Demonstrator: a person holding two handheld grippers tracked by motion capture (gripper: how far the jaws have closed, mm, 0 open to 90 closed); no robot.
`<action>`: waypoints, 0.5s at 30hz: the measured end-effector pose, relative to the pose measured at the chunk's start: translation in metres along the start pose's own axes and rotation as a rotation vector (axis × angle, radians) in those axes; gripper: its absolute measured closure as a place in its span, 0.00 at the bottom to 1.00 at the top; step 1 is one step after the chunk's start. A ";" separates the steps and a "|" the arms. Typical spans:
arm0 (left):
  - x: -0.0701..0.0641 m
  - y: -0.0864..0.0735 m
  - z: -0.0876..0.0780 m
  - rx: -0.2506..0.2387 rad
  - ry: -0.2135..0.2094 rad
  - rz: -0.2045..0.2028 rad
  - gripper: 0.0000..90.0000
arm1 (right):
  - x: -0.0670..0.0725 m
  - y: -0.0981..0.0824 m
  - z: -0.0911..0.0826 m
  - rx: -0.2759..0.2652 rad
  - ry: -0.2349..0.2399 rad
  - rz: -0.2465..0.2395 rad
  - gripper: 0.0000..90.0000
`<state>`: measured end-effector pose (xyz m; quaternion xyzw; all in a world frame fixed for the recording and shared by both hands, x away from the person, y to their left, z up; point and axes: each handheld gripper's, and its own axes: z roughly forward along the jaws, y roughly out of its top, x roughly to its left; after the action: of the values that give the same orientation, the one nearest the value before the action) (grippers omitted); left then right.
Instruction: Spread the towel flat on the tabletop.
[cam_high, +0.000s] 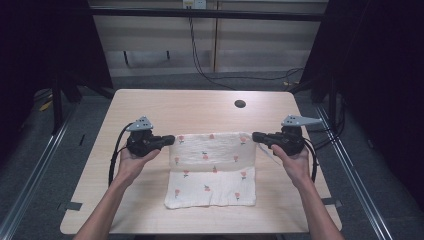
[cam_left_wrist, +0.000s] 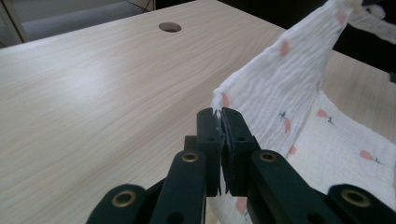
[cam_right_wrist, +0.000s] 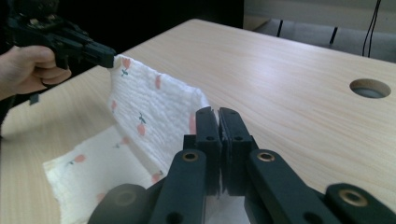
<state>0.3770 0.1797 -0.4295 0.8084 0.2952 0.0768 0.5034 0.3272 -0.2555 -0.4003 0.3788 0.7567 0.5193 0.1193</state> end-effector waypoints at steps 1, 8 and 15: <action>0.001 0.001 0.004 0.004 0.008 -0.004 0.97 | -0.002 -0.001 0.004 0.006 0.000 0.007 0.97; 0.012 0.001 0.018 0.018 0.042 -0.019 0.97 | -0.024 -0.012 0.028 0.019 -0.013 0.043 0.97; 0.019 -0.001 0.026 0.033 0.037 -0.042 0.96 | -0.045 -0.021 0.045 0.064 -0.034 0.088 0.96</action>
<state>0.4030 0.1705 -0.4465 0.8088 0.3225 0.0763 0.4858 0.3748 -0.2593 -0.4483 0.4244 0.7532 0.4931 0.0971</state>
